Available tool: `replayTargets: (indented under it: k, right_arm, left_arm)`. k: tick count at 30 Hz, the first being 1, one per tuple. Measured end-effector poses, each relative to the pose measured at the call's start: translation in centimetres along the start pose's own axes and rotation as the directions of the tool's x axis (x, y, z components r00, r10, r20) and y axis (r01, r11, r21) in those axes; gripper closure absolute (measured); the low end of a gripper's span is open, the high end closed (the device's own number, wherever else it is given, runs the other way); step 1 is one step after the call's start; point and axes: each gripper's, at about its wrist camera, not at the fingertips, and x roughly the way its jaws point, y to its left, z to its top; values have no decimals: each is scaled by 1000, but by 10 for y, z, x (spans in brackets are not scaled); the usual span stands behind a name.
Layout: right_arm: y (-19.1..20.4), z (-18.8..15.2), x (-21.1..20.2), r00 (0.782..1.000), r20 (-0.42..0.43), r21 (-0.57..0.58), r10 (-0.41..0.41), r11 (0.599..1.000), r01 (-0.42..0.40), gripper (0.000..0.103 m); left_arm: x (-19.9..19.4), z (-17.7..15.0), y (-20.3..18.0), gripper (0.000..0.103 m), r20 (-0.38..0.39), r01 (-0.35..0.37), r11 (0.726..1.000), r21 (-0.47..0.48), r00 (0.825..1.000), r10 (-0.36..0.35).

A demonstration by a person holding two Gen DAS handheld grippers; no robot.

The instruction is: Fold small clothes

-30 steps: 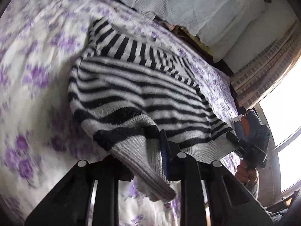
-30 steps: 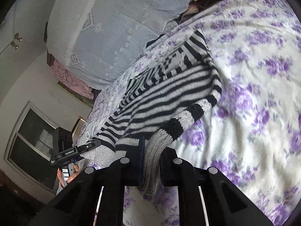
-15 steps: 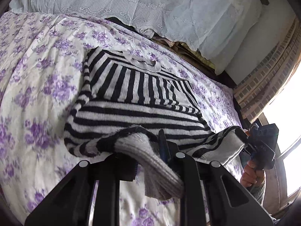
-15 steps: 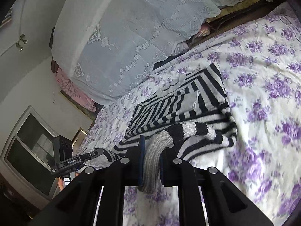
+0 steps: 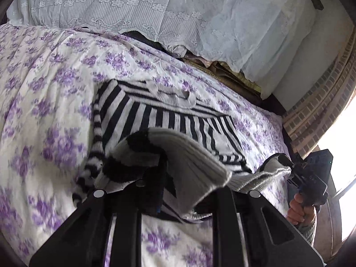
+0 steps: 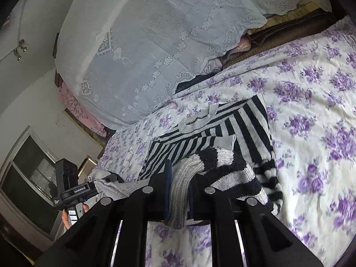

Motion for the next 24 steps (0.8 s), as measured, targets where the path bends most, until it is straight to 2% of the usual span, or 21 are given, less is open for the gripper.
replayTargets:
  k: [14, 24]
  right_arm:
    - [-24, 44, 51, 1000, -1, 10, -25, 1000, 25, 90]
    - [-45, 73, 91, 1000, 22, 77, -9, 997, 8, 90]
  left_arm:
    - [44, 47, 10, 86, 4, -34, 999, -6, 999, 34]
    - [76, 78, 23, 87, 18, -49, 998, -44, 999, 50]
